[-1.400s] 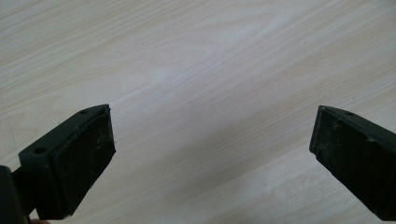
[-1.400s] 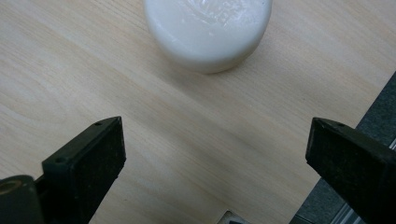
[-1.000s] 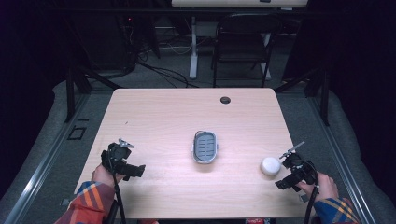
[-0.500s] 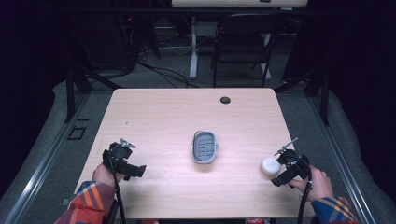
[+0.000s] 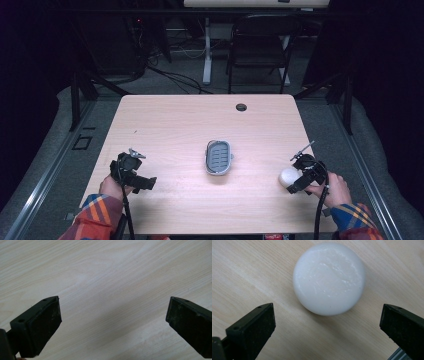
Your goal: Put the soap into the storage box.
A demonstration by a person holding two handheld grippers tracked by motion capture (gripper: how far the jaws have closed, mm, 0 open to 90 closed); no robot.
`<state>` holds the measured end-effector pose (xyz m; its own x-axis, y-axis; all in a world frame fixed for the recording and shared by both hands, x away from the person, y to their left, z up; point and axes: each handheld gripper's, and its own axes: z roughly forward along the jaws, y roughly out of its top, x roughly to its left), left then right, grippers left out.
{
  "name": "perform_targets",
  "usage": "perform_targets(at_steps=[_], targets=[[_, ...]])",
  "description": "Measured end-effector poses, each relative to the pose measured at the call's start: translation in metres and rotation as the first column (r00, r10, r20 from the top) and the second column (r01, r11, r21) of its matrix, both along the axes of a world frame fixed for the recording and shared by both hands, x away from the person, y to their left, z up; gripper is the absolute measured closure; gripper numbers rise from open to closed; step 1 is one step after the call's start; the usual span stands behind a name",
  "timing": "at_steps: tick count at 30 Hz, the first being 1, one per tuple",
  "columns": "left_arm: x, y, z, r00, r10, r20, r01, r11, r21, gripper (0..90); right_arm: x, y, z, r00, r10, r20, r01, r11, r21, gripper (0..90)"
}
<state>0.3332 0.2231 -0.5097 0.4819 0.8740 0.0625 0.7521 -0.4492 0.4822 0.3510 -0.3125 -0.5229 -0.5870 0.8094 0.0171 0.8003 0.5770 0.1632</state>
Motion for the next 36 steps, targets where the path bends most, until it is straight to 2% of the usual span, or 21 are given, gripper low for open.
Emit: perform_targets(at_steps=[1,7,8,9,10,11,12,14,17,19,21,22,23,24,25,26,27,30,33,35,36], targets=[[0.0,0.0,0.0,1.0,0.001,0.001,-0.001,1.0,-0.001,0.1,-0.002,0.003,-0.005,0.9982,-0.049,0.033,0.047,0.9975,0.053,0.0],[0.0,0.0,0.0,1.0,-0.002,-0.003,0.002,1.0,0.0,0.1,0.009,0.006,0.002,0.9991,0.022,-0.036,-0.022,0.9997,-0.012,0.0],[0.0,0.0,0.0,1.0,-0.002,-0.003,0.002,1.0,0.0,0.1,0.005,0.01,-0.007,0.9972,-0.068,0.031,0.066,0.9944,0.083,0.0],[0.0,0.0,0.0,1.0,-0.003,-0.004,0.003,1.0,-0.001,0.2,0.012,0.009,0.001,0.9986,0.023,-0.048,-0.024,0.9994,-0.024,0.0],[0.0,0.0,0.0,1.0,-0.002,-0.004,0.002,1.0,0.0,0.2,0.007,0.012,-0.008,0.9977,-0.065,0.018,0.064,0.9954,0.071,0.0],[0.0,0.0,0.0,1.0,-0.002,-0.004,0.002,1.0,0.0,0.1,0.018,0.01,0.004,0.9938,0.07,-0.086,-0.076,0.9946,-0.07,0.0],[0.0,0.0,0.0,1.0,-0.004,-0.007,0.004,1.0,0.001,0.1,0.018,0.01,0.004,0.9938,0.07,-0.086,-0.076,0.9946,-0.07,0.0],[0.0,0.0,0.0,1.0,-0.004,-0.008,0.004,1.0,0.0,0.1,0.014,0.015,-0.005,0.9995,-0.028,-0.016,0.028,0.9991,0.032,0.0],[0.0,0.0,0.0,1.0,-0.003,-0.008,0.003,1.0,0.001,0.1,0.018,0.017,-0.001,0.999,0.004,-0.044,-0.005,1.0,-0.005,0.0],[0.0,0.0,0.0,1.0,-0.004,-0.009,0.004,1.0,0.0,0.2,0.016,0.023,-0.01,0.997,-0.076,0.015,0.075,0.994,0.08,0.0],[0.0,0.0,0.0,0.9999,-0.004,-0.009,0.004,1.0,0.001,0.1,0.017,0.024,-0.01,0.9969,-0.077,0.014,0.076,0.9938,0.082,0.0],[0.0,0.0,0.0,1.0,-0.004,-0.009,0.004,1.0,0.0,0.1,0.025,0.022,0.0,0.9964,0.033,-0.079,-0.036,0.9987,-0.037,0.0],[0.0,0.0,0.0,0.9999,-0.004,-0.01,0.004,1.0,-0.001,0.1,0.02,0.026,-0.009,0.9982,-0.061,-0.004,0.061,0.9962,0.062,0.0],[0.0,0.0,-0.001,0.9999,-0.005,-0.011,0.005,1.0,0.0,0.2,0.022,0.028,-0.007,0.9984,-0.051,-0.025,0.052,0.9979,0.04,0.0],[0.0,0.0,-0.001,0.9999,-0.005,-0.011,0.005,1.0,-0.001,0.1,0.028,0.026,0.0,0.9963,0.028,-0.082,-0.031,0.9987,-0.04,0.0],[0.0,0.0,-0.001,0.9999,-0.005,-0.011,0.005,1.0,0.0,0.2,0.026,0.028,-0.006,0.9987,-0.022,-0.046,0.023,0.9997,0.009,0.0],[0.0,0.0,-0.001,0.9999,-0.005,-0.011,0.005,1.0,-0.001,0.2,0.029,0.028,-0.003,0.9971,0.007,-0.076,-0.009,0.9997,-0.023,0.0],[0.0,0.0,-0.001,0.9999,-0.005,-0.011,0.005,1.0,-0.001,0.2,0.03,0.028,-0.005,0.997,0.008,-0.077,-0.011,0.9993,-0.037,0.0],[0.001,0.0,-0.001,0.9999,-0.005,-0.011,0.005,1.0,-0.001,0.1,0.029,0.03,-0.01,0.9985,-0.027,-0.047,0.027,0.9996,-0.008,2.9],[0.001,0.0,-0.001,0.9999,-0.006,-0.012,0.006,1.0,-0.001,0.2,0.036,0.03,-0.002,0.9904,0.06,-0.124,-0.074,0.9908,-0.113,8.6],[0.001,0.0,-0.001,0.9999,-0.006,-0.012,0.006,1.0,-0.001,0.2,0.036,0.03,-0.002,0.9904,0.06,-0.124,-0.074,0.9908,-0.113,8.6]])
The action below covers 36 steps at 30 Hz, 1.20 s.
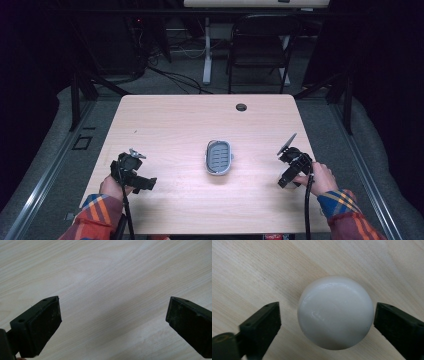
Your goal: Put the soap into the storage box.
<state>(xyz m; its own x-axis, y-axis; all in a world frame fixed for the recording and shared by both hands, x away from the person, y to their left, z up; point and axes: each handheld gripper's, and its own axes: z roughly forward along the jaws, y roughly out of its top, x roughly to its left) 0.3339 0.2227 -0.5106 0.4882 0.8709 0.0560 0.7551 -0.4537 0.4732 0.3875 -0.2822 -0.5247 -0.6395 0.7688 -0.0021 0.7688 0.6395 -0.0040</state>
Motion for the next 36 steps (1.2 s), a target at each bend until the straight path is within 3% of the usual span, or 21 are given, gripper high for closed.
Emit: perform_targets(at_steps=[1,3,7,9,12,13,14,21,24,28,33,36], targets=[[0.0,0.0,0.0,1.0,0.0,-0.001,0.0,1.0,0.0,0.2,-0.005,0.001,-0.006,0.9967,-0.068,0.045,0.064,0.9955,0.07,11.5],[0.0,0.0,0.0,1.0,0.001,-0.003,-0.001,1.0,0.0,0.2,-0.002,0.003,-0.004,0.9992,-0.033,0.023,0.032,0.9991,0.027,13.4],[0.0,0.0,0.0,1.0,0.0,-0.003,0.0,1.0,0.001,0.2,-0.003,0.004,-0.008,0.9973,-0.061,0.042,0.059,0.997,0.051,14.7],[0.0,0.0,0.0,1.0,0.0,-0.005,0.0,1.0,0.001,0.2,0.0,0.004,-0.006,0.9995,-0.027,0.015,0.027,0.9996,0.005,15.2],[0.0,0.0,-0.001,1.0,-0.002,-0.006,0.002,1.0,0.001,0.1,-0.001,0.006,-0.011,0.9974,-0.059,0.042,0.057,0.9979,0.031,16.6],[0.0,0.0,-0.001,1.0,-0.003,-0.008,0.003,1.0,0.001,0.2,0.001,0.005,-0.01,0.9987,-0.045,0.023,0.045,0.9989,0.015,17.1],[0.001,0.0,-0.001,1.0,-0.002,-0.009,0.002,1.0,0.002,0.1,0.0,0.006,-0.012,0.9976,-0.06,0.034,0.06,0.9978,0.027,17.6],[0.001,-0.001,-0.001,0.9999,-0.005,-0.014,0.005,1.0,0.002,0.2,0.004,0.005,-0.013,0.999,-0.041,0.015,0.042,0.9989,-0.02,23.5],[0.001,-0.001,-0.001,0.9999,-0.007,-0.015,0.007,1.0,0.004,0.2,0.003,0.006,-0.015,0.9977,-0.063,0.026,0.063,0.998,0.004,23.5],[0.001,-0.001,-0.001,0.9999,-0.006,-0.016,0.006,1.0,0.004,0.1,0.005,0.005,-0.014,0.9991,-0.04,0.012,0.04,0.999,-0.02,23.4],[0.001,-0.001,-0.001,0.9998,-0.006,-0.017,0.006,1.0,0.006,0.1,0.005,0.004,-0.016,0.999,-0.043,0.006,0.043,0.999,-0.012,23.8],[0.001,-0.001,-0.001,0.9998,-0.006,-0.017,0.006,1.0,0.006,0.2,0.003,0.005,-0.018,0.9981,-0.055,0.028,0.055,0.9985,0.005,24.0]])
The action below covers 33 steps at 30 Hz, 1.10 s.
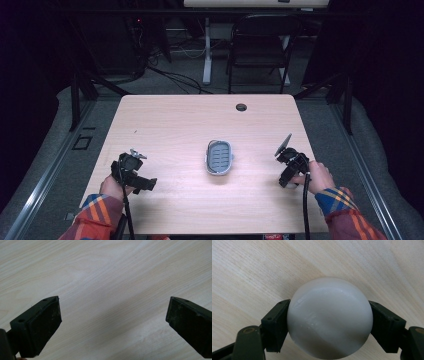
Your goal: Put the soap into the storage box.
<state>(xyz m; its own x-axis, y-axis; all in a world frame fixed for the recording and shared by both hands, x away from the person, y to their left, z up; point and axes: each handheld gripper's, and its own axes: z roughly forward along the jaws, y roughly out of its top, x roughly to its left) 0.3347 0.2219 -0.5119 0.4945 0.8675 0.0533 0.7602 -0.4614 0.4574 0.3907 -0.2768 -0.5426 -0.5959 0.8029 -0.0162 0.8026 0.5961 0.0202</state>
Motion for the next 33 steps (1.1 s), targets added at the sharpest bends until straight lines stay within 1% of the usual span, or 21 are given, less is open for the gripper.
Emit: perform_targets(at_steps=[3,4,6,9,16,17,19,21,22,23,26,27,28,29,30,31,33], targets=[[-0.0001,0.0,-0.0001,1.0,0.002,0.002,-0.002,1.0,-0.002,0.2,0.0015,0.0004,0.0023,0.9995,0.026,-0.02,-0.026,0.9992,-0.029,24.0],[-0.0001,0.0,-0.0001,1.0,0.002,0.002,-0.002,1.0,-0.002,0.2,0.0015,0.0004,0.0023,0.9995,0.026,-0.02,-0.026,0.9992,-0.029,24.0],[0.0,0.0,0.0001,1.0,0.0,0.001,0.0,1.0,0.0,0.2,0.0011,-0.0003,0.0019,0.9996,0.026,-0.01,-0.026,0.9996,-0.012,24.1],[-0.0001,0.0001,0.0001,1.0,0.001,0.001,-0.001,1.0,-0.002,0.2,0.0015,-0.0005,0.0026,0.9994,0.029,-0.018,-0.029,0.9996,-0.006,24.1],[-0.0002,0.0002,0.0002,1.0,0.001,0.001,-0.001,1.0,-0.001,0.2,0.0008,0.0014,0.0062,0.9991,0.041,-0.014,-0.042,0.9991,-0.011,24.1],[-0.0001,0.0,0.0001,1.0,0.0,0.001,0.0,1.0,-0.001,0.2,-0.0009,0.0014,0.0049,0.9998,0.02,0.006,-0.02,0.9998,0.005,24.1],[0.0,0.0,0.0001,1.0,0.0,0.0,0.0,1.0,0.0,0.1,0.0008,0.001,0.0079,0.999,0.041,-0.019,-0.041,0.9989,-0.023,24.2],[0.0,-0.0001,0.0001,1.0,-0.001,0.0,0.001,1.0,0.0,0.2,0.0009,0.0009,0.008,0.9989,0.044,-0.016,-0.044,0.9988,-0.023,24.2],[0.0001,-0.0001,0.0,1.0,0.0,0.0,0.0,1.0,0.001,0.2,0.0004,0.0012,0.0081,0.9991,0.04,-0.016,-0.041,0.9991,-0.016,24.1],[0.0,-0.0002,0.0,1.0,-0.001,0.0,0.001,1.0,0.001,0.2,0.0004,0.001,0.0081,0.9989,0.045,-0.008,-0.045,0.9988,-0.017,24.2],[-0.0001,-0.0003,-0.0001,1.0,0.001,0.002,-0.001,1.0,0.002,0.2,0.0004,0.0014,0.0094,0.9989,0.045,-0.01,-0.045,0.9989,-0.017,24.1],[-0.0001,-0.0003,-0.0001,1.0,0.001,0.002,-0.001,1.0,0.002,0.2,-0.0009,0.0015,0.0078,0.9997,0.025,0.004,-0.025,0.9997,0.003,24.1],[0.0,-0.0005,-0.0003,1.0,0.001,0.001,-0.001,1.0,0.003,0.1,-0.0009,0.0013,0.0079,0.9998,0.021,0.003,-0.021,0.9998,0.004,24.2],[0.0,-0.0005,-0.0003,1.0,0.001,0.001,-0.001,1.0,0.003,0.2,0.0001,0.0007,0.0092,0.9995,0.031,-0.009,-0.031,0.9995,-0.01,24.2],[0.0,-0.0006,-0.0002,1.0,0.001,0.0,-0.001,1.0,0.004,0.2,0.0001,0.0007,0.0092,0.9995,0.031,-0.009,-0.031,0.9995,-0.01,24.2],[0.0,-0.0007,-0.0002,1.0,0.001,0.0,-0.001,1.0,0.004,0.1,0.0011,0.0001,0.0102,0.9988,0.043,-0.023,-0.043,0.9989,-0.02,24.1],[0.0001,-0.0005,0.0,1.0,-0.001,-0.001,0.001,1.0,0.007,0.2,0.0006,0.0003,0.0095,0.9992,0.036,-0.019,-0.036,0.9992,-0.015,24.1]])
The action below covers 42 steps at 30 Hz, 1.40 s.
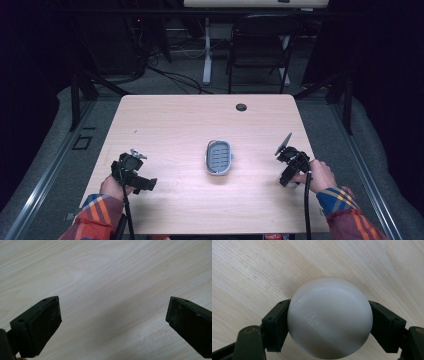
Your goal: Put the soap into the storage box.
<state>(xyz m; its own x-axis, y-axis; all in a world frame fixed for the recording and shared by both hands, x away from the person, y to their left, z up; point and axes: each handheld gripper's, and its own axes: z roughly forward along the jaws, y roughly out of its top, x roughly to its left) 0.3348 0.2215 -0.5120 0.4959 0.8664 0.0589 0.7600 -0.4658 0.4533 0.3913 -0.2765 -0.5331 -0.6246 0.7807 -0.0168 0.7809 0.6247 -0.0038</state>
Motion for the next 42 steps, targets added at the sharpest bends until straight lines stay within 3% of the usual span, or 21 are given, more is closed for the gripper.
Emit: perform_targets(at_steps=[23,27,29,31,42], targets=[[0.0,0.0,0.0,1.0,0.001,-0.001,-0.001,1.0,0.0,0.2,-0.001,0.01,0.005,0.9998,0.004,0.018,-0.004,0.9999,0.015,24.2],[0.0,0.0,0.0,1.0,0.0,-0.001,0.0,1.0,-0.001,0.2,0.003,0.016,0.008,0.9994,0.034,0.002,-0.034,0.9994,-0.007,24.2],[0.0,0.0,0.0,1.0,-0.001,-0.001,0.001,1.0,-0.001,0.2,0.002,0.016,0.007,0.9994,0.032,0.016,-0.032,0.9995,0.003,24.2],[0.0,0.0,0.0,1.0,-0.001,-0.001,0.001,1.0,-0.001,0.2,0.005,0.019,0.011,0.9991,0.042,-0.006,-0.042,0.999,-0.014,24.2],[0.0,-0.001,0.0,1.0,-0.005,-0.001,0.005,1.0,-0.001,0.3,0.008,0.029,0.014,0.9983,0.059,0.0,-0.059,0.9982,-0.013,24.2]])
